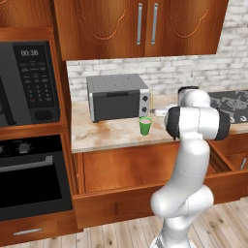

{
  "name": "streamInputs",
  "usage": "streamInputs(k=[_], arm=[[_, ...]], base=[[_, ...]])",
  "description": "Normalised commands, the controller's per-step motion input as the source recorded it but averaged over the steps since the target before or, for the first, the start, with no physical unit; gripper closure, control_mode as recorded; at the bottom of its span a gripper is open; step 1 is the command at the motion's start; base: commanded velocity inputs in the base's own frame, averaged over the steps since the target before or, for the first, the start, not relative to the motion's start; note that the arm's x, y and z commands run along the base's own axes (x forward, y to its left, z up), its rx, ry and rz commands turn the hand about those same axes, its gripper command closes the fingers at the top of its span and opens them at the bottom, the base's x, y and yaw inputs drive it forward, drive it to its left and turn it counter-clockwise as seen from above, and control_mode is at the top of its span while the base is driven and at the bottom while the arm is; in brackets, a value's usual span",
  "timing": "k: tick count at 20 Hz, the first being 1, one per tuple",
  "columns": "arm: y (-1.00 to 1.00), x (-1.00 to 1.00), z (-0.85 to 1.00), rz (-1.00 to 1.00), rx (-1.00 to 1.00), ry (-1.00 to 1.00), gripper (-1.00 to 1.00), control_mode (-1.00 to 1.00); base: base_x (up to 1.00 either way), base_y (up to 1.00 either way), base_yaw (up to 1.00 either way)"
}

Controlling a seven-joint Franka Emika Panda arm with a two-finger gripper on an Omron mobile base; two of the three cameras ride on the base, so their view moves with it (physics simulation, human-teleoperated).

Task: Pick up the straw from the left drawer and put it inside the smoothie cup.

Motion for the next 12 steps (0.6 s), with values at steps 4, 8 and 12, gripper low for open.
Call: streamInputs(k=[4, 8, 12], arm=[[0.01, 0.25, -0.24, 0.0, 0.0, -0.02, 1.0, -1.0], [0.0, 0.28, -0.19, 0.0, 0.01, -0.02, 1.0, -1.0], [0.0, 0.14, -0.24, 0.0, 0.0, -0.03, 1.0, -1.0]], base=[[0.0, 0.0, 0.0], [0.0, 0.0, 0.0], [0.0, 0.0, 0.0]])
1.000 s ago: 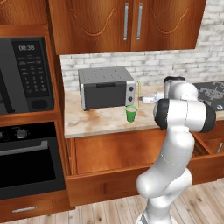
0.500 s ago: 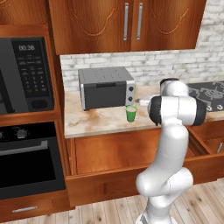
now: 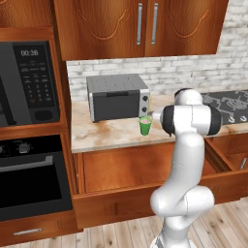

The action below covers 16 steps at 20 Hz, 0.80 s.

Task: Pick up the straw from the left drawer and put it inside the smoothie cup.

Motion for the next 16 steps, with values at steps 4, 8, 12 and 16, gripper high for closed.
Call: streamInputs(k=[4, 8, 12, 16], arm=[[0.0, 0.11, -0.24, 0.0, 0.0, -0.04, 1.0, -1.0], [0.0, 0.11, -0.22, 0.0, 0.0, -0.05, 1.0, -1.0], [0.03, 0.09, -0.12, 0.0, 0.0, -0.11, 1.0, -1.0], [0.03, 0.08, -0.07, 0.0, 0.0, -0.14, 1.0, -1.0]], base=[[0.0, 0.0, 0.0], [0.0, 0.0, 0.0], [0.0, 0.0, 0.0], [0.0, 0.0, 0.0]])
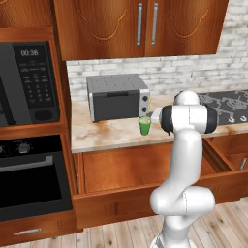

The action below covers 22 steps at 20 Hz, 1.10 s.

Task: Pick up the straw from the left drawer and put it inside the smoothie cup.

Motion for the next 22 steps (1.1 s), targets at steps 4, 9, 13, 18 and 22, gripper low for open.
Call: streamInputs(k=[4, 9, 13, 18, 22], arm=[[0.0, 0.09, -0.04, 0.0, 0.0, -0.15, 1.0, -1.0], [0.0, 0.08, -0.1, 0.0, 0.0, -0.13, 1.0, -1.0], [0.0, 0.0, -0.19, 0.0, 0.0, -0.12, 1.0, -1.0], [0.0, 0.0, -0.23, 0.0, 0.0, -0.1, 1.0, -1.0], [0.0, 0.0, -0.24, 0.0, 0.0, -0.06, 1.0, -1.0]], base=[[0.0, 0.0, 0.0], [0.0, 0.0, 0.0], [0.0, 0.0, 0.0], [0.0, 0.0, 0.0], [0.0, 0.0, 0.0]])
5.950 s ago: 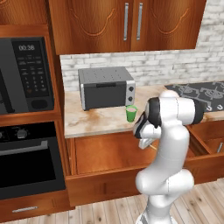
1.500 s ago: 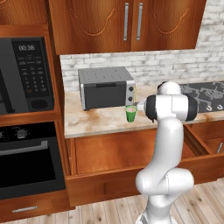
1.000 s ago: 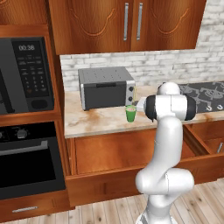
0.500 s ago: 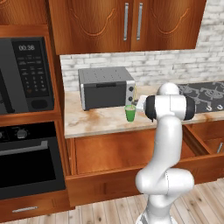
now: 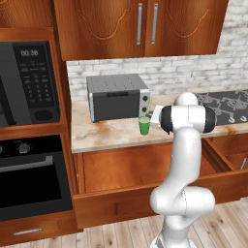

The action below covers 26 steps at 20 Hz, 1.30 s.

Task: Pick up the straw from the left drawer and put it inside the smoothie cup.

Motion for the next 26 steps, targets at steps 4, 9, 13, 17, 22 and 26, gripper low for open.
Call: streamInputs(k=[4, 9, 13, 17, 22, 26], arm=[[0.0, 0.0, -0.22, 0.0, -0.04, -0.04, 1.0, -1.0], [0.0, 0.0, -0.16, -0.01, -0.11, 0.0, 1.0, -1.0], [0.0, 0.01, -0.01, -0.02, -0.11, 0.0, 1.0, -1.0], [0.0, 0.0, 0.0, -0.02, -0.07, 0.0, 1.0, -1.0], [0.0, 0.01, 0.0, -0.02, -0.07, 0.0, 1.0, -1.0], [0.0, 0.06, 0.0, -0.03, -0.06, 0.0, 1.0, -1.0]], base=[[0.0, 0.0, 0.0], [0.0, 0.0, 0.0], [0.0, 0.0, 0.0], [0.0, 0.0, 0.0], [0.0, 0.0, 0.0], [0.0, 0.0, 0.0]])
